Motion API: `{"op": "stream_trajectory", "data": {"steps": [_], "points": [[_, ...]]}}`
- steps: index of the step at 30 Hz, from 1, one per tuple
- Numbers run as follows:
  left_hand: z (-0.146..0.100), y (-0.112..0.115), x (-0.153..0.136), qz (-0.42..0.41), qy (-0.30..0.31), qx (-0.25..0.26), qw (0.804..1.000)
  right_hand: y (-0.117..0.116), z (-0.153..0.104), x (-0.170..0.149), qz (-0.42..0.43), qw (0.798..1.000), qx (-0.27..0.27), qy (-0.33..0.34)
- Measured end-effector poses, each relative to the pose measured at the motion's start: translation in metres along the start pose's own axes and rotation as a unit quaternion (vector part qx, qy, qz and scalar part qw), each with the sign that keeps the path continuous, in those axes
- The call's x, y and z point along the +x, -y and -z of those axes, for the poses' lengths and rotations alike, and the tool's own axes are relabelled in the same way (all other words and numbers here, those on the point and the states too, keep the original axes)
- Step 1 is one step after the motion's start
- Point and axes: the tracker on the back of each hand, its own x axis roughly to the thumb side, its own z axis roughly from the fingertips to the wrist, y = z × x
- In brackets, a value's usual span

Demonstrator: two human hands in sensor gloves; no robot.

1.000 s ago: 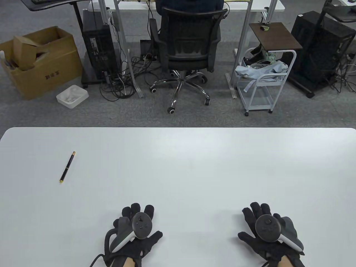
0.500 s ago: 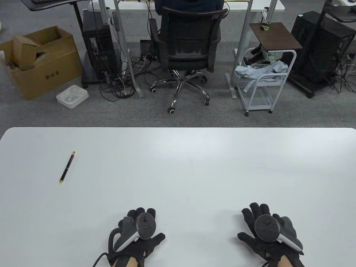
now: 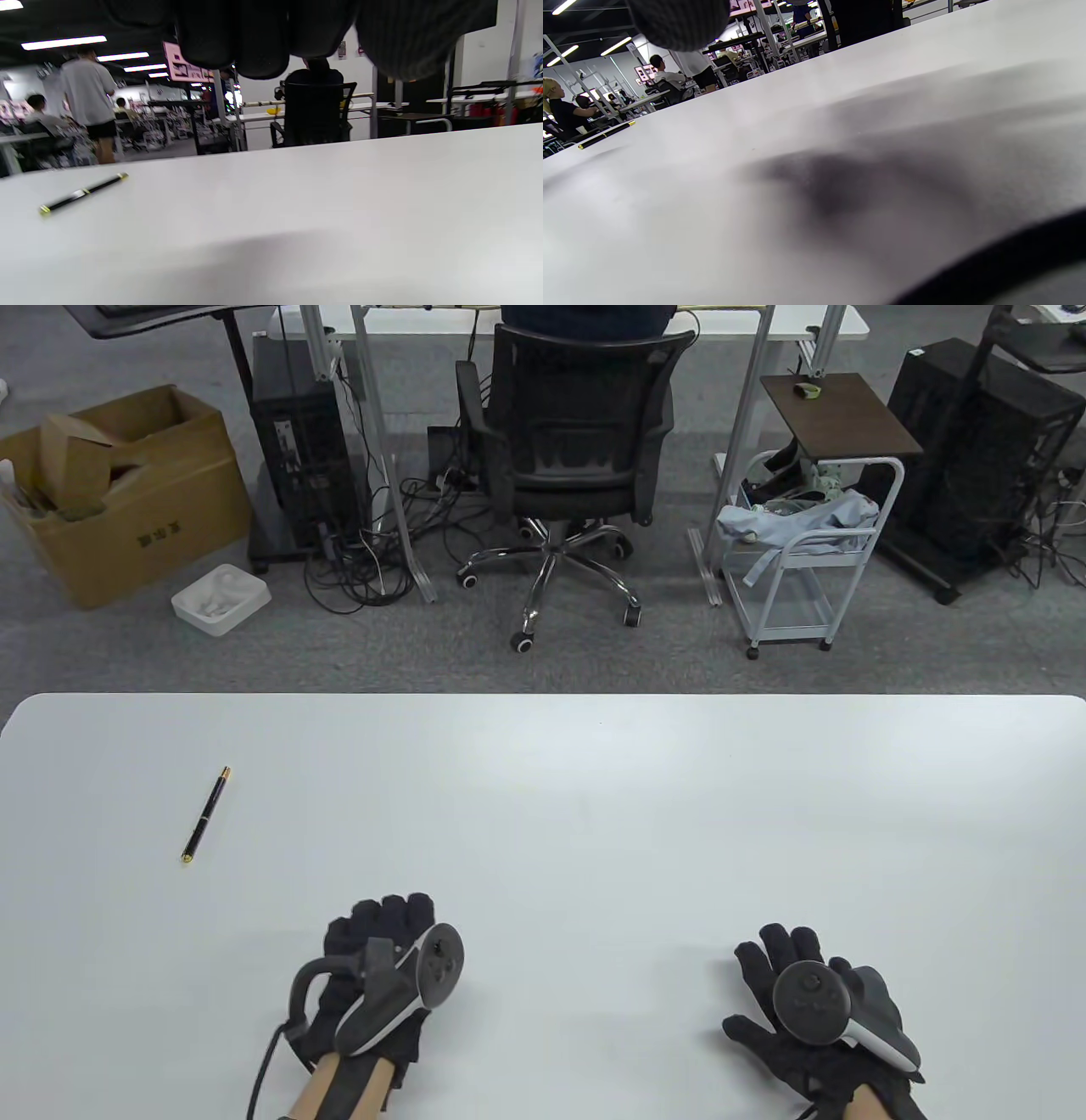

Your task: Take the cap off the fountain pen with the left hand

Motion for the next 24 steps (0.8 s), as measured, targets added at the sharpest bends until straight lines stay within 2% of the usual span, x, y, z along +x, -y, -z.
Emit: {"op": "stream_trajectory", "data": {"steps": [5, 9, 14, 18, 24], "points": [[0.037, -0.017, -0.077, 0.004, -0.091, 0.007, 0.996, 0.005, -0.002, 0.002, 0.008, 1.000, -0.011, 0.009], [0.065, -0.016, -0.129, 0.033, -0.146, 0.001, 0.989, 0.006, -0.002, 0.002, 0.009, 1.000, -0.015, 0.009], [0.110, 0.019, -0.181, -0.018, -0.216, -0.033, 0.976, 0.004, -0.001, 0.000, 0.013, 1.000, -0.010, 0.006], [0.139, 0.054, -0.200, -0.042, -0.248, -0.073, 0.965, 0.008, -0.001, -0.003, 0.006, 1.000, -0.016, -0.001], [0.175, 0.101, -0.226, -0.028, -0.299, -0.102, 0.948, 0.012, -0.002, -0.012, 0.017, 0.999, -0.021, -0.018]]}}
